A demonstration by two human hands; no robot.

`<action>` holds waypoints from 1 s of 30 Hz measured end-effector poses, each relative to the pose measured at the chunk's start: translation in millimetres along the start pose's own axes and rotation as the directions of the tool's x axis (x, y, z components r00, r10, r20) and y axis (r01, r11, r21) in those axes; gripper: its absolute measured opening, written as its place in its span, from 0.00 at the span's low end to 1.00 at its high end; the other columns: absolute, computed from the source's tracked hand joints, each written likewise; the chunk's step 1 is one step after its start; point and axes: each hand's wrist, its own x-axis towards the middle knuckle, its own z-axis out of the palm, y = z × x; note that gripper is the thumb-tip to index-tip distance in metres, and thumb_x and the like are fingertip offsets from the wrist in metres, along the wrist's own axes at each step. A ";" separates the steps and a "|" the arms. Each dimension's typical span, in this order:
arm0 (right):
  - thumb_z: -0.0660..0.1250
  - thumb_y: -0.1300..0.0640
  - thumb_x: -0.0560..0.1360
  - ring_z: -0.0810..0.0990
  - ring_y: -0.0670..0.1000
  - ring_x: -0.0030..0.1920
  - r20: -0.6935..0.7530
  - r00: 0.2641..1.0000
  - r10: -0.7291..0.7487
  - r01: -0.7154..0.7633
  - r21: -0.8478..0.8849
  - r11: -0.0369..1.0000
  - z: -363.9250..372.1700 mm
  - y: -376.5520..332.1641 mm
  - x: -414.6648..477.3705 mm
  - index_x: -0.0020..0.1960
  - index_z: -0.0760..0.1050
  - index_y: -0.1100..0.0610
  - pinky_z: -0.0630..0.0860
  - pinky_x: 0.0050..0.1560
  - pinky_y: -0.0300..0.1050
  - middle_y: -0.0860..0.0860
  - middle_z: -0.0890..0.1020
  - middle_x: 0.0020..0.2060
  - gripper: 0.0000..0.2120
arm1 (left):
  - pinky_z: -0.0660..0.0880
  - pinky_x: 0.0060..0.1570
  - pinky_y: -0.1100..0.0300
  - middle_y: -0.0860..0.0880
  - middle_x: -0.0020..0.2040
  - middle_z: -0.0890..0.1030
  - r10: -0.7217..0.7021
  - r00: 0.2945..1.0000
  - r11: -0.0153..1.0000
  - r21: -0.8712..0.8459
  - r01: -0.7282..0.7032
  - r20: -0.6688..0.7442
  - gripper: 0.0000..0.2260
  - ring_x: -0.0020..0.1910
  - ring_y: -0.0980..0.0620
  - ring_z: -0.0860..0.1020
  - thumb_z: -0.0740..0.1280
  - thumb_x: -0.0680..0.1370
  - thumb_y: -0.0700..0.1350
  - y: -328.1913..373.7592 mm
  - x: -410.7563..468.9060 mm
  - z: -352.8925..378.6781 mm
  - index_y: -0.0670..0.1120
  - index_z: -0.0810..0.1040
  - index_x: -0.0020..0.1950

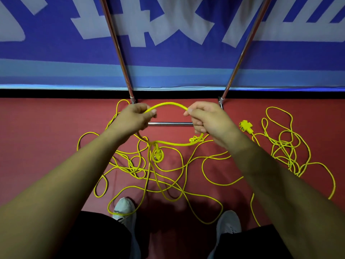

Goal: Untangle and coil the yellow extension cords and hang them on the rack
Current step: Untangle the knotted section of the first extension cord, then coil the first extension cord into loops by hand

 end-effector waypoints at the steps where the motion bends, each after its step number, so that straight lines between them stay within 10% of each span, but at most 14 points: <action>1: 0.58 0.65 0.80 0.59 0.47 0.22 0.068 0.996 0.052 -0.055 0.048 0.997 -1.4 -0.7 -0.7 0.47 0.75 0.63 0.58 0.29 0.42 0.52 0.63 0.25 0.08 | 0.68 0.33 0.60 0.52 0.28 0.71 0.040 0.999 0.999 0.001 -0.040 -0.024 0.08 0.28 0.54 0.70 0.66 0.82 0.44 1.2 -0.2 -0.4 0.42 0.80 0.45; 5: 0.58 0.61 0.82 0.61 0.47 0.24 0.286 0.950 0.127 -0.084 -0.159 0.984 0.6 2.6 -6.9 0.49 0.76 0.60 0.60 0.29 0.42 0.51 0.66 0.25 0.08 | 0.69 0.35 0.62 0.46 0.34 0.73 0.149 0.981 0.908 -0.376 -0.185 -0.124 0.03 0.31 0.54 0.75 0.67 0.79 0.37 10.2 -1.5 1.9 0.44 0.77 0.47; 8: 0.56 0.62 0.82 0.59 0.46 0.23 0.322 0.944 0.072 -0.099 0.069 0.993 3.2 -1.0 -8.0 0.50 0.75 0.62 0.59 0.30 0.42 0.49 0.65 0.25 0.10 | 0.71 0.36 0.56 0.45 0.35 0.71 0.147 0.977 0.897 -0.395 -0.198 -0.155 0.05 0.30 0.50 0.76 0.66 0.81 0.42 9.6 1.2 2.6 0.40 0.75 0.51; 11: 0.57 0.63 0.81 0.55 0.44 0.21 0.164 0.986 -0.022 -0.032 0.322 0.946 -7.1 -11.1 -1.7 0.49 0.76 0.65 0.52 0.28 0.41 0.48 0.61 0.23 0.10 | 0.73 0.36 0.57 0.45 0.32 0.77 0.071 0.997 0.996 -0.046 -0.071 -0.016 0.19 0.29 0.50 0.78 0.63 0.82 0.54 3.6 0.5 -1.8 0.36 0.76 0.49; 16: 0.62 0.62 0.80 0.59 0.42 0.22 -0.115 0.989 -0.088 0.084 -0.038 0.996 -14.3 3.4 2.4 0.43 0.80 0.62 0.56 0.27 0.39 0.43 0.63 0.20 0.11 | 0.70 0.40 0.59 0.45 0.37 0.81 -0.225 0.944 0.879 0.469 0.089 0.242 0.18 0.36 0.49 0.76 0.67 0.80 0.54 -17.6 -2.4 -8.3 0.39 0.80 0.44; 23: 0.61 0.60 0.78 0.70 0.42 0.20 -0.060 0.994 0.087 -0.104 -0.419 0.902 -20.0 20.9 4.8 0.37 0.79 0.55 0.64 0.28 0.40 0.46 0.74 0.23 0.13 | 0.71 0.48 0.51 0.50 0.34 0.83 -0.055 0.998 0.998 -0.002 0.056 0.028 0.06 0.39 0.47 0.78 0.65 0.82 0.44 -15.8 3.8 -23.0 0.45 0.75 0.45; 27: 0.67 0.58 0.77 0.83 0.51 0.38 0.080 0.985 0.152 -0.124 -0.276 0.953 -15.7 26.8 -0.4 0.51 0.76 0.56 0.71 0.37 0.44 0.54 0.84 0.38 0.04 | 0.78 0.42 0.61 0.46 0.33 0.80 0.093 0.985 0.983 -0.170 -0.068 0.146 0.04 0.41 0.48 0.82 0.61 0.83 0.40 7.4 -7.7 -7.9 0.42 0.70 0.49; 30: 0.71 0.54 0.76 0.80 0.48 0.43 0.041 0.999 0.004 0.002 -0.155 0.988 -4.4 23.5 2.1 0.63 0.69 0.49 0.72 0.43 0.40 0.53 0.82 0.43 0.18 | 0.78 0.38 0.64 0.42 0.38 0.82 0.110 0.970 0.984 -0.161 -0.076 0.215 0.04 0.40 0.51 0.83 0.62 0.83 0.39 17.5 -11.1 -1.5 0.41 0.72 0.48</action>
